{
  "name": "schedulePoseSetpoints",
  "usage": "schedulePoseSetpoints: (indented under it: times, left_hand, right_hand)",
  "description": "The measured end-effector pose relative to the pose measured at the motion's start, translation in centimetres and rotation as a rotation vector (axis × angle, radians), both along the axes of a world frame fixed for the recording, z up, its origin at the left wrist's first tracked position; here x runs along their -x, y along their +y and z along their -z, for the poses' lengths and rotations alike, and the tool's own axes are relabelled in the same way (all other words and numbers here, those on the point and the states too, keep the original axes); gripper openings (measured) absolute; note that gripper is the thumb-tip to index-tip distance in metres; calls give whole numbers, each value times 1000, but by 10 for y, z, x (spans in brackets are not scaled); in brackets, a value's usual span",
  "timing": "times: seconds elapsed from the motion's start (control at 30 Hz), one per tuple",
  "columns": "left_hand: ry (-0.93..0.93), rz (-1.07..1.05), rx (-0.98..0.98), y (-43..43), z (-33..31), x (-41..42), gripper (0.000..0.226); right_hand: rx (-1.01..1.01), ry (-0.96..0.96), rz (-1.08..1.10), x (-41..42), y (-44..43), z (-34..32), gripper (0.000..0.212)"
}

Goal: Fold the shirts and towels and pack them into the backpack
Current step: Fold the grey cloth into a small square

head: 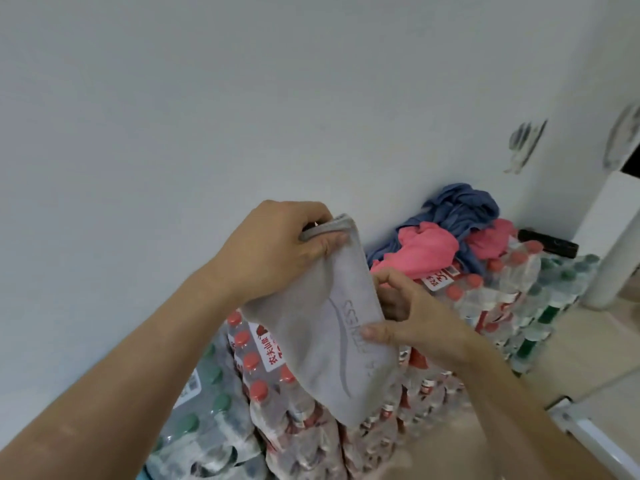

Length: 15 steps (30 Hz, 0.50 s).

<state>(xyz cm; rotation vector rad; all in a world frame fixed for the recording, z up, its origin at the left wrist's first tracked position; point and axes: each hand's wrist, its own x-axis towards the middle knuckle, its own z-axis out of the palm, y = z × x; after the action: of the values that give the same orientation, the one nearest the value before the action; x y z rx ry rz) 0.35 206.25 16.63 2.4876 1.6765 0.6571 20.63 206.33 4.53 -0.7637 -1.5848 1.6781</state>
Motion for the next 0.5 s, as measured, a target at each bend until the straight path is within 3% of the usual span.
schedulePoseSetpoints:
  times: [0.1, 0.27, 0.4, 0.5]
  left_hand:
    - [-45, -33, -8, -6, -5, -4, 26]
    - [-240, -202, -6, -23, -1, 24, 23]
    - [-634, -444, 110, -43, 53, 86, 21]
    - [-810, -674, 181, -49, 117, 134, 21]
  right_hand:
    - [26, -128, -101, -15, -8, 19, 59]
    - [-4, -336, -231, -30, 0, 33, 40]
    - [-13, -428, -176, -31, 42, 21, 43]
    - [-99, -613, -109, 4, 82, 21, 28]
